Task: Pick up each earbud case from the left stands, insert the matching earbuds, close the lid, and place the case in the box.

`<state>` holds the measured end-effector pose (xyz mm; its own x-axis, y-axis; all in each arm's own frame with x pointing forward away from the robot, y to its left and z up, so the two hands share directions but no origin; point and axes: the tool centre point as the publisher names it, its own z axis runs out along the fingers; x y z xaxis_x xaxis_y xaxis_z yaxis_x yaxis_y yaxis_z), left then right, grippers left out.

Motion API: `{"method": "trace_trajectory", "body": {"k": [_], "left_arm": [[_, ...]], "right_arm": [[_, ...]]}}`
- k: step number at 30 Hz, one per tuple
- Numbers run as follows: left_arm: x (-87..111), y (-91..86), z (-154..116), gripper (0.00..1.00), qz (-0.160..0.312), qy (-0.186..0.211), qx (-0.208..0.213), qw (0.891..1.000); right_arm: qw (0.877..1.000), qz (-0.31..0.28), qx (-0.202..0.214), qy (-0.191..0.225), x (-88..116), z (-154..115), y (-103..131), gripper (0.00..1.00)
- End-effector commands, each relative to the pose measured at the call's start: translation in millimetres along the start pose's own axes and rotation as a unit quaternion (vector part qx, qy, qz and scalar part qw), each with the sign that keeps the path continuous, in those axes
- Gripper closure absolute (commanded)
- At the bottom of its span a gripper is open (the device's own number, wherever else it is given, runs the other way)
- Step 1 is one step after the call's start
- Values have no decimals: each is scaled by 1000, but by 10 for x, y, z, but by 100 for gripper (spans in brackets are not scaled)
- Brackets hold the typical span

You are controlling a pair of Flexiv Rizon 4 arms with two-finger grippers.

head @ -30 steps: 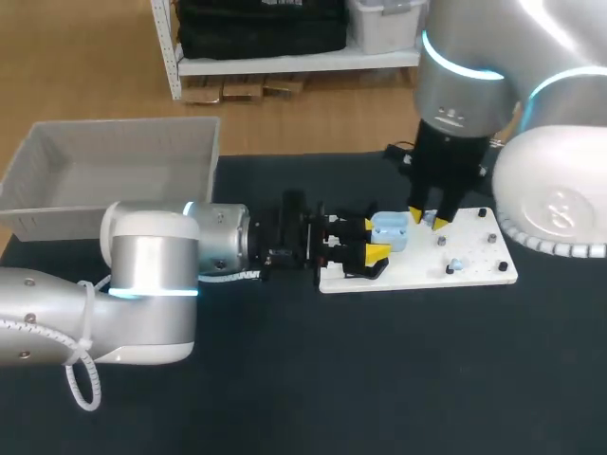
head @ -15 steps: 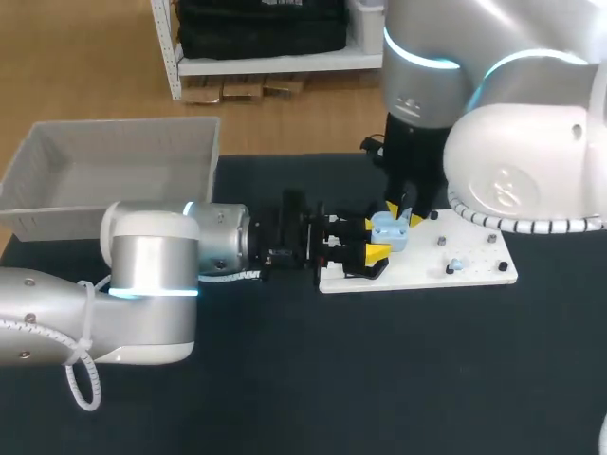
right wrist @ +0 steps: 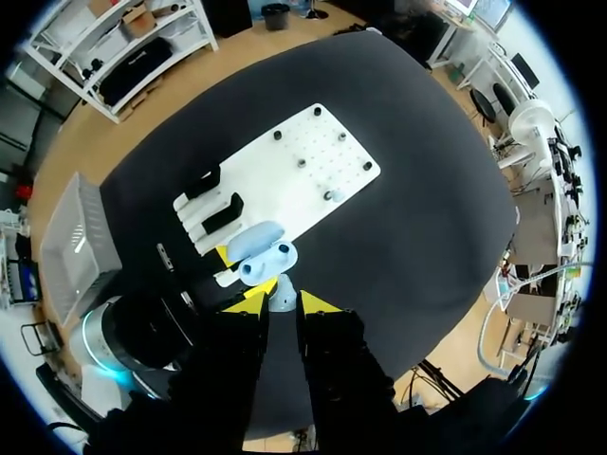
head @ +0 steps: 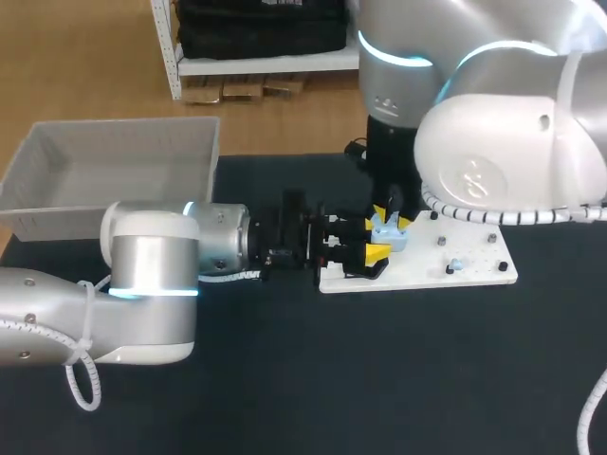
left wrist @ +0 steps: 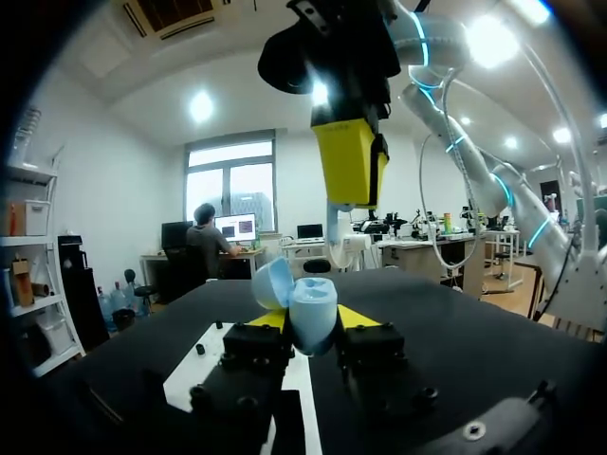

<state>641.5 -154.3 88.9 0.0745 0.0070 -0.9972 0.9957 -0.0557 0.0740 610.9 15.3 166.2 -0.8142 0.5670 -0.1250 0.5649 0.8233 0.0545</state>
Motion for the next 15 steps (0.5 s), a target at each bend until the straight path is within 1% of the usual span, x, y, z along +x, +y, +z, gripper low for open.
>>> {"method": "trace_trajectory", "body": {"k": [1, 15], "left_arm": [[4, -5, 10, 100, 1, 0, -2, 1000], [4, -5, 10, 100, 1, 0, -2, 1000]], "right_arm": [[1000, -1, 6, 3, -19, 53, 58, 100], [1000, 1, 11, 3, -36, 109, 50, 100]]}}
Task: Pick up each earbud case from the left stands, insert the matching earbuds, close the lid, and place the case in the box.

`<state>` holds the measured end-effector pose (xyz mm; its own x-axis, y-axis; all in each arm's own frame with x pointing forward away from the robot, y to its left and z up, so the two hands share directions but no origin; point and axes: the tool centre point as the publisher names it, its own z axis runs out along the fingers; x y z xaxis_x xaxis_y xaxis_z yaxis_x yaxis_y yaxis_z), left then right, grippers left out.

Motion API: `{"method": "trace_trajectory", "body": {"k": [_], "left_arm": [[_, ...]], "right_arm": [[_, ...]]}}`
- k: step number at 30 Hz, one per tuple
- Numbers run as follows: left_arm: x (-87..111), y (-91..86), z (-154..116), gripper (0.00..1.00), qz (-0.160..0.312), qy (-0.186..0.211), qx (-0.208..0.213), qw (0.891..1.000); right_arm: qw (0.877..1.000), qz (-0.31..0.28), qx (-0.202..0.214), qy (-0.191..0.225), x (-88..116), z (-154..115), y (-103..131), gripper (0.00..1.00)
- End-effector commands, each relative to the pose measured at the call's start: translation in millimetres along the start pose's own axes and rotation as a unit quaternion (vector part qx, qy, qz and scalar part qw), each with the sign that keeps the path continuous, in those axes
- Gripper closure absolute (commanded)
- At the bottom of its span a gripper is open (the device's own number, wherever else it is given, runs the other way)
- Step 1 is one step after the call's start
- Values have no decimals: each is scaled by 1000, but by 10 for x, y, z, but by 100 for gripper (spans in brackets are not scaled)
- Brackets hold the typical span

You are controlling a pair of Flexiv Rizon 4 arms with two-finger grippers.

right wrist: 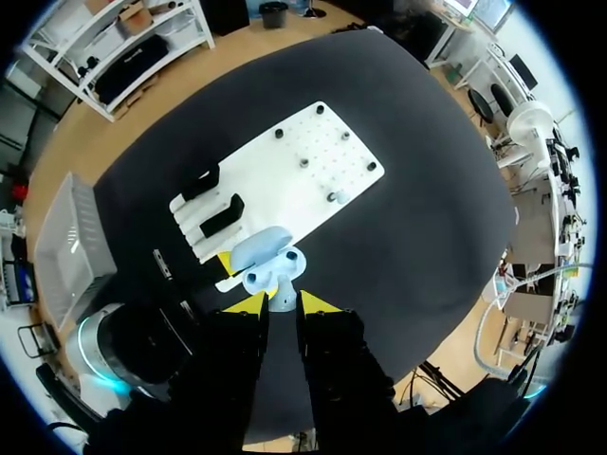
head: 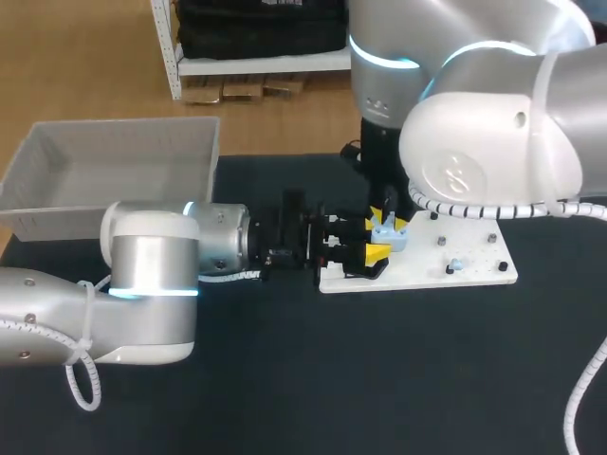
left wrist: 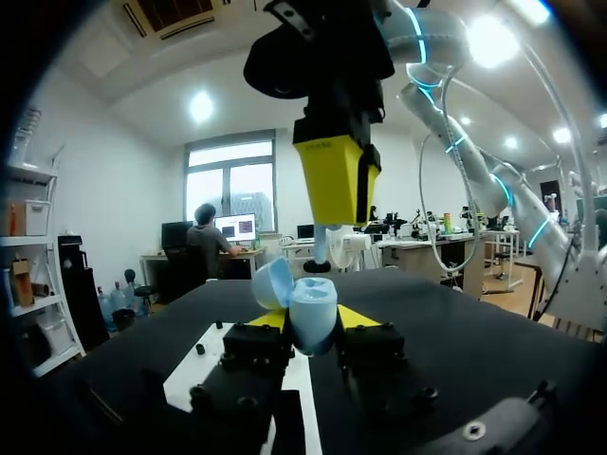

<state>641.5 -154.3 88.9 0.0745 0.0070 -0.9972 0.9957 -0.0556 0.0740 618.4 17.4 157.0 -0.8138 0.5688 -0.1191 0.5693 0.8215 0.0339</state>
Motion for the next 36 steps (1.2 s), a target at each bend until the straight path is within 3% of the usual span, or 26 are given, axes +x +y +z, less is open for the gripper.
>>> {"method": "trace_trajectory", "body": {"k": [1, 36], "left_arm": [[4, -5, 10, 100, 1, 0, -2, 1000], [4, -5, 10, 100, 1, 0, -2, 1000]], "right_arm": [[1000, 1, 1, 1, -1, 13, -7, 100], [1000, 5, 9, 1, -49, 57, 3, 100]]}}
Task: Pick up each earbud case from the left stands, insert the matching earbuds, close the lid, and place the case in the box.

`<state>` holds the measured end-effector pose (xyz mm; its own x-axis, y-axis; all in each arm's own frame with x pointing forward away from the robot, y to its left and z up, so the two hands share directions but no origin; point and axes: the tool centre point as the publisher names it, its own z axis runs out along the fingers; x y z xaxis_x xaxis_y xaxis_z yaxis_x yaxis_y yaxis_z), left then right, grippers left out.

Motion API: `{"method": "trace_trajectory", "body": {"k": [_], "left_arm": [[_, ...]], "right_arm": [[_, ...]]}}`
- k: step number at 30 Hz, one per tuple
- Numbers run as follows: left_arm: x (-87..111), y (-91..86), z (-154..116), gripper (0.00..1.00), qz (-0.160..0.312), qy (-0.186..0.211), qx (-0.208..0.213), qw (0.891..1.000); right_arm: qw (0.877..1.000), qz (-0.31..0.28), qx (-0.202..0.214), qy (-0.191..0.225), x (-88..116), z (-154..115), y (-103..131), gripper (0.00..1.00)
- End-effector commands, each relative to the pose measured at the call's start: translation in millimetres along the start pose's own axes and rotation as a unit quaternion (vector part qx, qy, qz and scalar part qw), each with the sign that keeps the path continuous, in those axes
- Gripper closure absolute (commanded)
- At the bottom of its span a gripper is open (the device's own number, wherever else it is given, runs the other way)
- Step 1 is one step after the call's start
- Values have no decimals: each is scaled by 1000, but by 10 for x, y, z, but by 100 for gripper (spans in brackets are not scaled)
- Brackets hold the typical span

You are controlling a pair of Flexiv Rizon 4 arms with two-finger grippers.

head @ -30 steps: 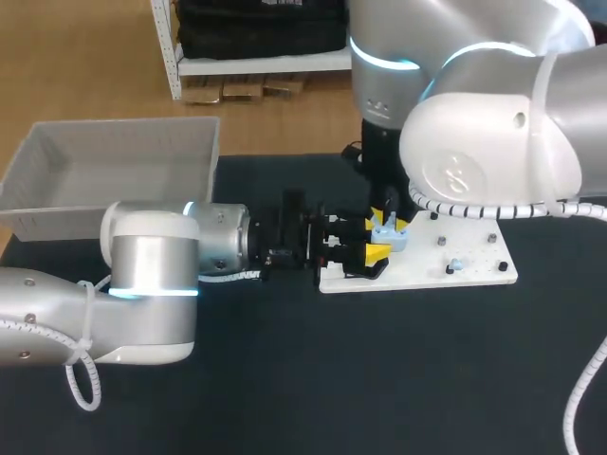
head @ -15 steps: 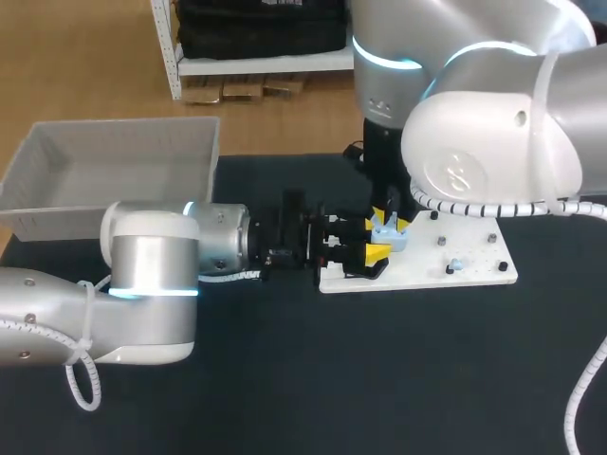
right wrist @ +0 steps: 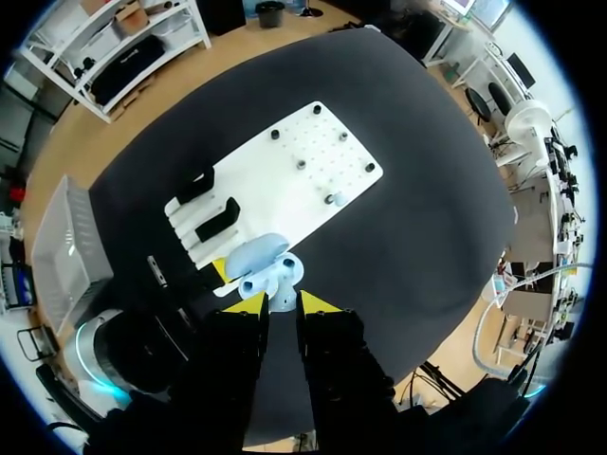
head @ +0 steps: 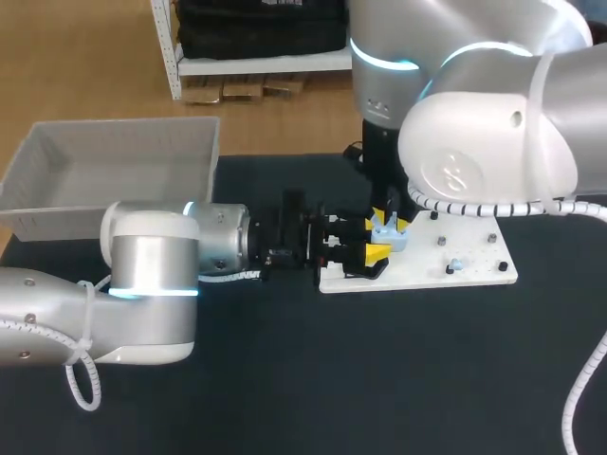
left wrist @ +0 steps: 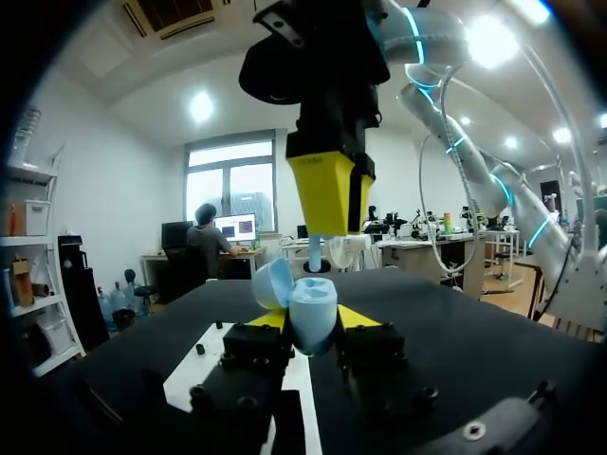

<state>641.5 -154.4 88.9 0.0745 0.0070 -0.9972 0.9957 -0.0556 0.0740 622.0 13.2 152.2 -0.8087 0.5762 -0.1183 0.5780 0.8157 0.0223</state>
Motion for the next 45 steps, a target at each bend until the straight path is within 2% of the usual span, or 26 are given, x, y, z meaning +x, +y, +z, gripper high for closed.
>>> {"method": "trace_trajectory", "body": {"k": [1, 45], "left_arm": [[4, -5, 10, 100, 1, 0, -2, 1000], [4, -5, 10, 100, 1, 0, -2, 1000]], "right_arm": [[1000, 0, 4, 1, 0, 8, 18, 100], [1000, 12, 12, 2, -46, 54, -4, 100]]}}
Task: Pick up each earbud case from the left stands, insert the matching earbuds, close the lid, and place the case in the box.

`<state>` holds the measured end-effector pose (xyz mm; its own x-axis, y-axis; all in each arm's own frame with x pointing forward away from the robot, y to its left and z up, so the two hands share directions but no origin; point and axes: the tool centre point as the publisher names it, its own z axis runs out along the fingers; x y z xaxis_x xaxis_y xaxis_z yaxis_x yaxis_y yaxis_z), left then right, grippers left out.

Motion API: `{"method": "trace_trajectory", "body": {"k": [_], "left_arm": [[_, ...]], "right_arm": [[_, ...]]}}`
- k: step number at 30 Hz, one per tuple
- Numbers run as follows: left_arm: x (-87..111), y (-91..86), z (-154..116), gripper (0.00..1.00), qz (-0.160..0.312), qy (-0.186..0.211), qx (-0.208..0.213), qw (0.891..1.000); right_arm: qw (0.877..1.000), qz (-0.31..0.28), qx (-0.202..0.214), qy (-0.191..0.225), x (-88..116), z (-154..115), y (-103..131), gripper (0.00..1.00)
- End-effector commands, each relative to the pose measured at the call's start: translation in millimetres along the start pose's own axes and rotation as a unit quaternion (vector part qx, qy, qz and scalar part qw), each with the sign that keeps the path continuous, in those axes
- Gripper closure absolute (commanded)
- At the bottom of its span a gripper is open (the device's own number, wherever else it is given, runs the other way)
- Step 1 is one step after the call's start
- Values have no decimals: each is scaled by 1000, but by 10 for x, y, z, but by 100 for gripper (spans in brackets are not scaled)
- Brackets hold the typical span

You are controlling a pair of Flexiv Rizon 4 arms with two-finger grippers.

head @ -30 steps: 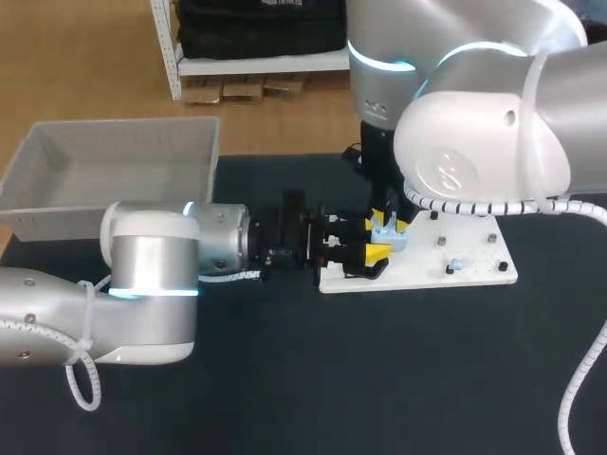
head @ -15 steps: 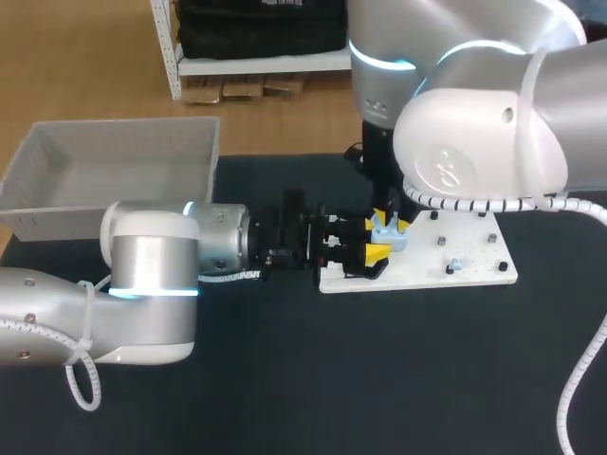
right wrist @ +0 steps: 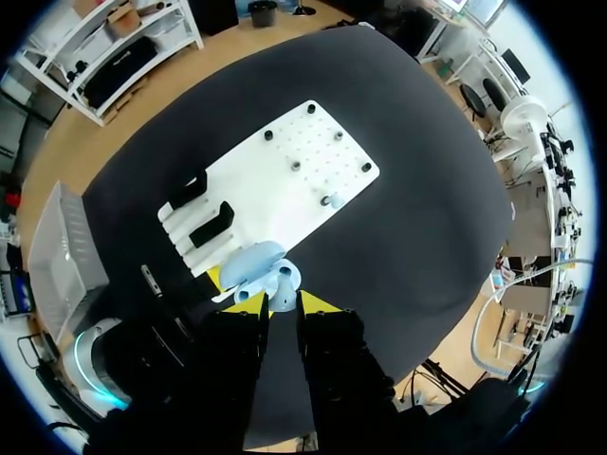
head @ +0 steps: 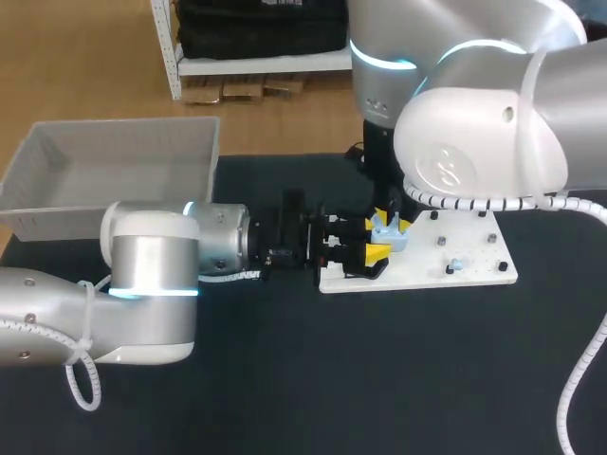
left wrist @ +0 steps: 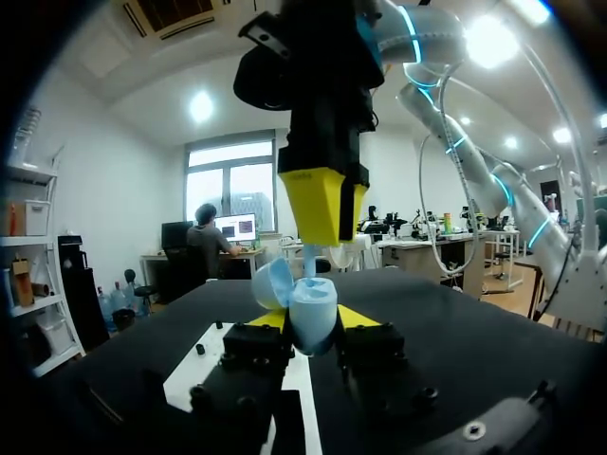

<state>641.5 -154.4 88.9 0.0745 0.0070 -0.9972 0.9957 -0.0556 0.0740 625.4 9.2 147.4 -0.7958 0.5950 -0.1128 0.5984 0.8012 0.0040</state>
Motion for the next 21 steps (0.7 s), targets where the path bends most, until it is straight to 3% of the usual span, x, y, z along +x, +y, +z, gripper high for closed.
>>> {"method": "trace_trajectory", "body": {"k": [1, 21], "left_arm": [[4, -5, 10, 100, 1, 0, -2, 1000], [4, -5, 10, 100, 1, 0, -2, 1000]], "right_arm": [[1000, 1, 1, 0, 0, 0, 10, 100], [1000, 4, 1, 3, -15, 8, -3, 100]]}}
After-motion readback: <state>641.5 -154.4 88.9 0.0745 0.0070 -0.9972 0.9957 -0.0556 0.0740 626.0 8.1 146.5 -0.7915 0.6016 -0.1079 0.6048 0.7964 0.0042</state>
